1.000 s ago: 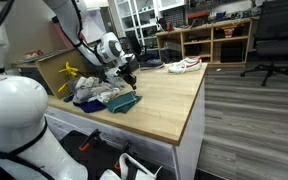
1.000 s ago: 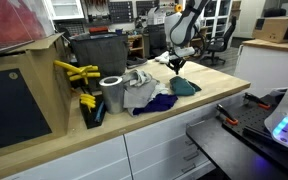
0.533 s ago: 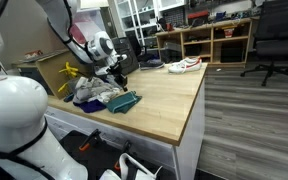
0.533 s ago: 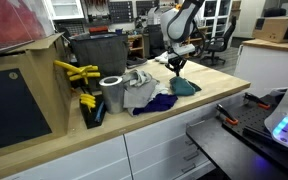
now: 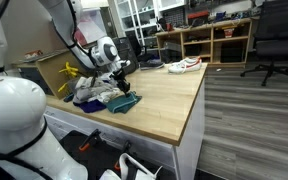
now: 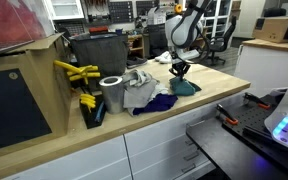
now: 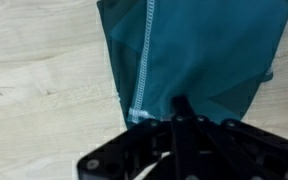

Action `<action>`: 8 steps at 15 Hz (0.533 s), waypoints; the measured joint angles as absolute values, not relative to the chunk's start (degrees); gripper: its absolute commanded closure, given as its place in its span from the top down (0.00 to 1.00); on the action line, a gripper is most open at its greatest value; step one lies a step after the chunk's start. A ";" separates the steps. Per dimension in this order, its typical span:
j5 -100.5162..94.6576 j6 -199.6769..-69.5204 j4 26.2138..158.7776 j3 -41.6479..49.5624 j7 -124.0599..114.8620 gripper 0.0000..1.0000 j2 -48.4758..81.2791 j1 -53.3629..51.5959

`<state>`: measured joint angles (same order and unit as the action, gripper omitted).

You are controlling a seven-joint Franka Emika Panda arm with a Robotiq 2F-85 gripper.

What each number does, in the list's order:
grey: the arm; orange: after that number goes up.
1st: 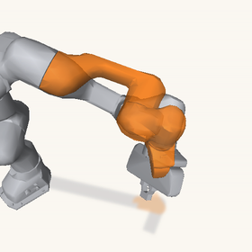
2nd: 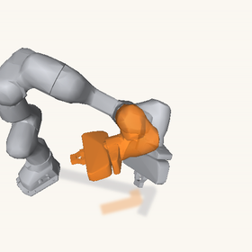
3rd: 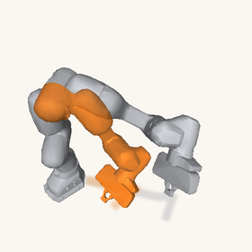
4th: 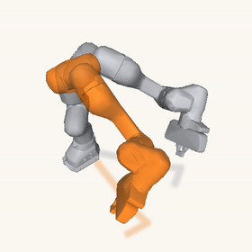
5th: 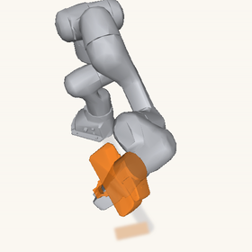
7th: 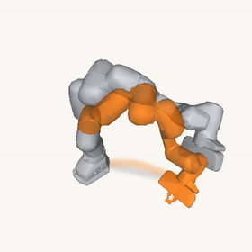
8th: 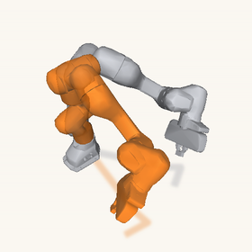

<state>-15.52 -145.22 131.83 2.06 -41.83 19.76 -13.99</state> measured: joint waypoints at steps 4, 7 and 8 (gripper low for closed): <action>-14.02 -150.05 131.64 2.13 -41.65 0.00 22.90 -12.64; -12.94 -151.73 131.49 2.62 -41.53 0.00 23.21 -12.35; -12.73 -152.60 131.33 3.07 -41.53 0.00 23.44 -12.30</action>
<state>-12.73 -152.60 131.33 3.07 -41.53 23.44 -12.30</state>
